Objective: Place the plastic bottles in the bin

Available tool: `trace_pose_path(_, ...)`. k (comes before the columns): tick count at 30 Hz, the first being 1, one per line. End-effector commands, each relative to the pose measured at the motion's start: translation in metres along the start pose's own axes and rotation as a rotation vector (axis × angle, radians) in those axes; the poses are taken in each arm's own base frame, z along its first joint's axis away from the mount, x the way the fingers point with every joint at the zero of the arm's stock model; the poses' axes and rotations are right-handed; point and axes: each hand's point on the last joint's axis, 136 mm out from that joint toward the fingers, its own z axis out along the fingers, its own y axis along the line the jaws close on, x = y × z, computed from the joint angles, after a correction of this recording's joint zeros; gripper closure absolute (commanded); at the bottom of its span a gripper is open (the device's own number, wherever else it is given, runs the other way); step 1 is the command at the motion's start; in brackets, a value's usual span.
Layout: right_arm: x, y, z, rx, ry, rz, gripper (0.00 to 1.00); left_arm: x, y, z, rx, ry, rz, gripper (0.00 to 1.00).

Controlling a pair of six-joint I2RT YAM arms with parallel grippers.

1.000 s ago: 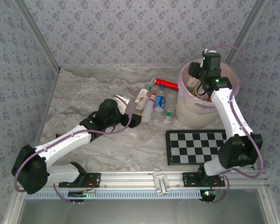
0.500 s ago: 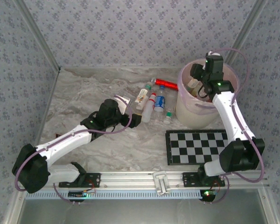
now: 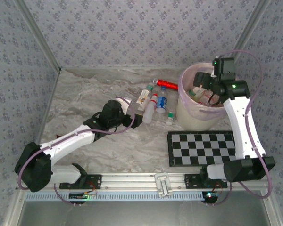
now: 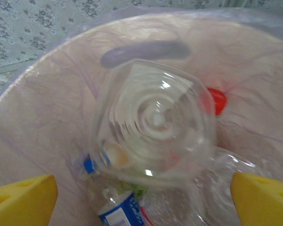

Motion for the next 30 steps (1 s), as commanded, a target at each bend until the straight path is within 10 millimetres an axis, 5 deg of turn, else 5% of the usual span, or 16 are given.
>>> trace_pose_path(1, 0.005, -0.014, -0.009, 0.036, 0.033, -0.023, 0.07, -0.018, 0.001, 0.0, -0.011, -0.045, -0.035, 0.01)
trace_pose_path(9, -0.03, -0.016, -0.021, 0.017, -0.069, -0.006, 0.37, -0.02, 0.0, 0.002, -0.01, -0.032, -0.037, 0.01)
trace_pose_path(14, -0.031, -0.017, -0.006, 0.026, -0.06, -0.013, 0.53, -0.018, -0.001, 0.008, -0.009, -0.017, -0.045, 0.01)
trace_pose_path(23, 0.018, -0.025, 0.051, 0.023, 0.077, 0.024, 0.65, -0.013, 0.004, 0.022, -0.046, 0.039, -0.041, 0.01)
trace_pose_path(30, 0.059, 0.004, 0.078, -0.15, 0.186, 0.08, 0.65, -0.011, 0.012, 0.029, -0.078, 0.055, -0.058, 0.01)
